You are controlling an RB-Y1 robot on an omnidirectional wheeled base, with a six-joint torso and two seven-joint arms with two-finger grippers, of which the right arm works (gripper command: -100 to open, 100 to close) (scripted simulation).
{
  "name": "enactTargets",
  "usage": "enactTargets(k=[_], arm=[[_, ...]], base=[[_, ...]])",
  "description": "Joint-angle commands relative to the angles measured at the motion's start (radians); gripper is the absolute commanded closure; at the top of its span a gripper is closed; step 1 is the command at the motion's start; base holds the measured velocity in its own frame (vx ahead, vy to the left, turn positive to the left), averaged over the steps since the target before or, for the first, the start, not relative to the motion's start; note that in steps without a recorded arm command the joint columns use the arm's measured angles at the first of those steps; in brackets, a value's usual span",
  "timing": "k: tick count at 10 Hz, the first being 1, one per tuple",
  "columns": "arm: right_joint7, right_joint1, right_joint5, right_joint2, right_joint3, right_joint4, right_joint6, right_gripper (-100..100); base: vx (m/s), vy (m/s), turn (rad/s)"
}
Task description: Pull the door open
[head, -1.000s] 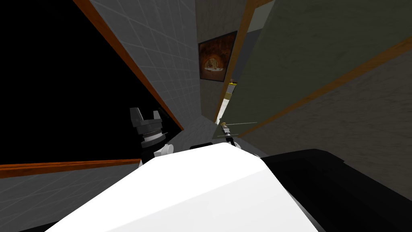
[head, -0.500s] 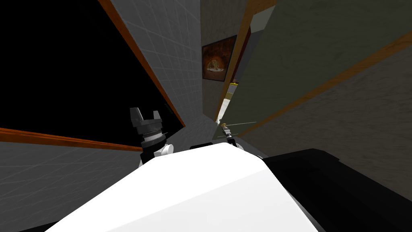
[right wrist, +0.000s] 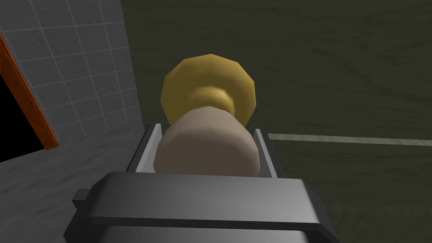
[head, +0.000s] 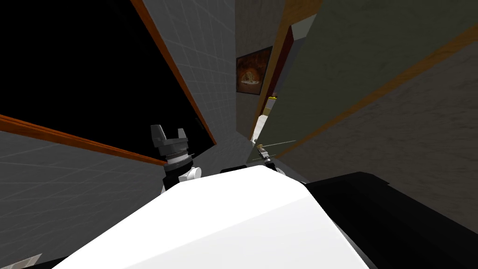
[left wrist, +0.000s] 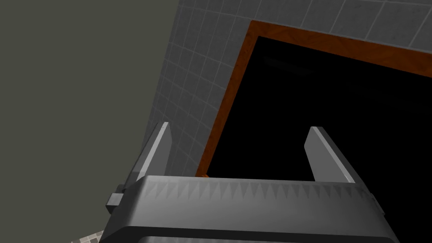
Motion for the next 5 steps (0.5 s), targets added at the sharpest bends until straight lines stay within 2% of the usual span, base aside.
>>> enactTargets(k=[1, 2, 5], arm=[[-0.01, 0.003, 0.007, -0.007, 0.004, 0.008, -0.019, 100], [-0.013, 0.004, 0.009, -0.009, 0.005, 0.01, -0.024, 100], [-0.033, 0.011, 0.022, -0.024, 0.014, 0.027, -0.062, 100]], base=[[-0.143, -0.049, 0.133], [-0.193, -0.059, 0.138], [-0.185, -0.059, 0.125]])
